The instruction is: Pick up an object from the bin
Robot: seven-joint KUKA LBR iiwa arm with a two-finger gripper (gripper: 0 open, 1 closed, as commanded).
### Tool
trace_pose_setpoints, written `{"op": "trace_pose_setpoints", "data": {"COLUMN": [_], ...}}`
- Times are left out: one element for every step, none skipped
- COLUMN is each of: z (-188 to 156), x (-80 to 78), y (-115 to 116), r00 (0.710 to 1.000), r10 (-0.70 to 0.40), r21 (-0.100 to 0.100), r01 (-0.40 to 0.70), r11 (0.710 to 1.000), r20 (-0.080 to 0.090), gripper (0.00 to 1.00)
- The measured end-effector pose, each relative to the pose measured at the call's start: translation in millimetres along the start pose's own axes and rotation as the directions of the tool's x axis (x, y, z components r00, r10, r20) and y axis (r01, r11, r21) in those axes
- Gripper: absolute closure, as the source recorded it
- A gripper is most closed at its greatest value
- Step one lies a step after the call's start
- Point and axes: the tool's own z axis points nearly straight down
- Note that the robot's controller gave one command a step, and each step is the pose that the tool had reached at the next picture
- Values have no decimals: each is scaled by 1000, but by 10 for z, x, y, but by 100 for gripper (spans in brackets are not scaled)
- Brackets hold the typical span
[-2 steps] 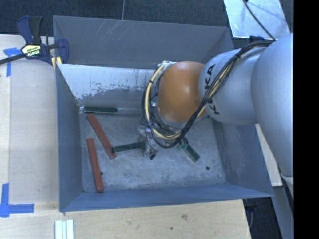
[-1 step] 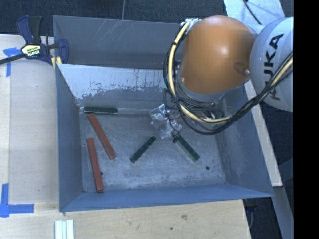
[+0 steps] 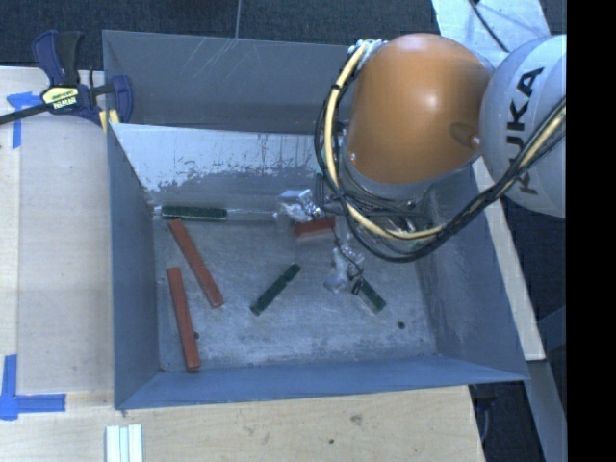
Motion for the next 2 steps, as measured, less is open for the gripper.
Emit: {"op": "trace_pose_setpoints", "data": {"z": [1822,1788], "x": [-116,-133], "y": [-545,-545], "r00": [933,933], "r10": [-361,-359], "r21": [-5,-2], "r01": [361,359], "r11": [933,933], "r20": [-6,-2], "gripper": [0,100]}}
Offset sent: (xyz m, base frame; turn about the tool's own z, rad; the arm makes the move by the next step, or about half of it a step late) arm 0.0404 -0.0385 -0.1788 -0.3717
